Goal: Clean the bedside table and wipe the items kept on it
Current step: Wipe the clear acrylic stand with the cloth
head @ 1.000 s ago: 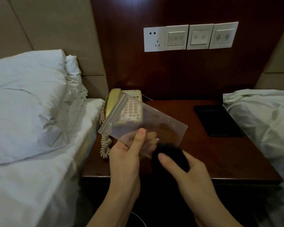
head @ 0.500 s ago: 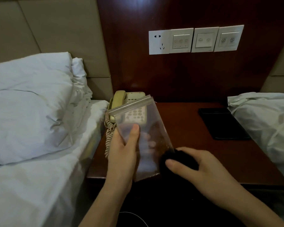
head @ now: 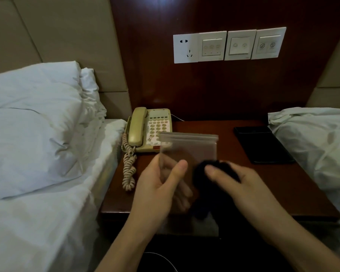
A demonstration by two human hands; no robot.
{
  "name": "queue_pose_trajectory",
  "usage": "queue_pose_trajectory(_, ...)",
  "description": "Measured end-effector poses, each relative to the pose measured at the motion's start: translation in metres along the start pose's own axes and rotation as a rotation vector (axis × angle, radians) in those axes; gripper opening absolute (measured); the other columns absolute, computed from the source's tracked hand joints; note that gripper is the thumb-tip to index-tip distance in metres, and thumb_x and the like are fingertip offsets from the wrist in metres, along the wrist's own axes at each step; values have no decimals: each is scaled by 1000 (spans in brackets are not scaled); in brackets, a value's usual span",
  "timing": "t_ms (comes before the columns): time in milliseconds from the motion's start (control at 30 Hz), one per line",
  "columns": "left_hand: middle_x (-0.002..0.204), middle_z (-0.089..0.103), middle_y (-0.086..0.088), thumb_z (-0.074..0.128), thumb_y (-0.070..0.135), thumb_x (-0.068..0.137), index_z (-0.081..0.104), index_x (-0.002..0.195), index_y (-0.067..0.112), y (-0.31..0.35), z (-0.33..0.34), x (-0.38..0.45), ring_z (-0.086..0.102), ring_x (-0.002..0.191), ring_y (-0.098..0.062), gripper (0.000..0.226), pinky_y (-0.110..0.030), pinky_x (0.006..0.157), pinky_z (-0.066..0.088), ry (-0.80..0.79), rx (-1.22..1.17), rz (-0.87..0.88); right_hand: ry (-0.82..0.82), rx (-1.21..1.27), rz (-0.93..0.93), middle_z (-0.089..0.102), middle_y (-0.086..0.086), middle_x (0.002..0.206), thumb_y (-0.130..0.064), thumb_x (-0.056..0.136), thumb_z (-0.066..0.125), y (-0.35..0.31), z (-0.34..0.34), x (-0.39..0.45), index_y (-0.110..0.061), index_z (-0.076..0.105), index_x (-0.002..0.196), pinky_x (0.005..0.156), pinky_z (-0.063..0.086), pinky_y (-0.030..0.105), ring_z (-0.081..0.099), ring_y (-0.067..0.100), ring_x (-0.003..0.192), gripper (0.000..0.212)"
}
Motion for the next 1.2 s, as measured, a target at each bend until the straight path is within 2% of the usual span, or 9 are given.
queue_pose_trajectory(100, 61, 71, 0, 59, 12, 98, 55, 98, -9, 2, -5, 2, 62, 49, -8, 22, -12, 49, 50, 8, -30, 10, -181, -63, 73, 76, 5, 86, -28, 85, 66, 13, 12, -12, -16, 77, 91, 63, 51, 20, 73, 17, 78, 17)
queue_pose_trajectory(300, 88, 78, -2, 61, 37, 89, 62, 108, 7, -8, 12, 0, 73, 74, -21, 35, -16, 63, 56, -109, 117, -54, 123, -33, -39, 75, 2, 79, -35, 87, 66, -9, -19, 6, -26, 76, 86, 53, 51, 17, 73, 17, 69, 14)
queue_pose_trajectory(367, 96, 76, 13, 59, 50, 89, 61, 113, 23, -13, 13, -4, 72, 82, -6, 36, -13, 70, 53, -50, 220, -71, 146, -45, -86, 75, -1, 81, -33, 90, 64, -9, -20, 2, -26, 76, 89, 55, 52, 16, 72, 14, 72, 14)
queue_pose_trajectory(500, 126, 59, 35, 65, 83, 68, 29, 148, 54, -12, 11, -11, 56, 118, 15, 92, -14, 94, 47, 118, 71, -140, 207, -106, -192, 76, -11, 88, -31, 88, 66, -4, -9, -13, -34, 75, 97, 65, 55, 18, 72, 5, 81, 13)
queue_pose_trajectory(600, 144, 44, 35, 76, 91, 36, 19, 146, 65, -6, 19, -17, 43, 134, 10, 126, -24, 111, 39, 132, 55, -170, 267, -168, -209, 68, -35, 83, -42, 80, 66, -1, 2, -19, -48, 65, 87, 63, 49, 6, 64, -13, 80, 10)
queue_pose_trajectory(667, 139, 47, 37, 82, 83, 30, 21, 147, 61, -5, 24, -20, 45, 130, 12, 133, -23, 108, 43, 160, 55, -172, 287, -206, -215, 62, -44, 76, -33, 84, 70, 2, 4, -20, -49, 60, 80, 58, 43, 0, 59, -22, 79, 19)
queue_pose_trajectory(767, 119, 59, 37, 86, 68, 38, 38, 138, 49, -7, 25, -18, 56, 111, 18, 113, -9, 86, 51, 190, 42, -170, 294, -232, -225, 71, -28, 84, -30, 87, 71, 4, 3, -17, -40, 70, 88, 62, 49, 9, 66, -9, 80, 10)
queue_pose_trajectory(900, 122, 64, 27, 84, 71, 42, 46, 137, 44, -10, 21, -16, 59, 112, 13, 106, -18, 94, 51, 210, 51, -150, 277, -188, -201, 73, -19, 84, -29, 88, 69, 7, 4, -11, -35, 71, 91, 60, 49, 9, 69, -3, 76, 7)
queue_pose_trajectory(1200, 110, 74, 21, 81, 66, 63, 63, 123, 35, -7, 13, -10, 68, 103, 7, 70, -5, 79, 49, 202, -79, -105, 229, -87, -232, 75, -15, 92, -32, 85, 67, 2, 13, -12, -33, 72, 100, 75, 53, 23, 70, 1, 87, 16)
Point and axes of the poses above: each hand's wrist, its own x-axis towards the middle knuckle, its own z-axis out of the palm, y = z × x, the point moved 5 cm from there along x, towards the middle knuckle
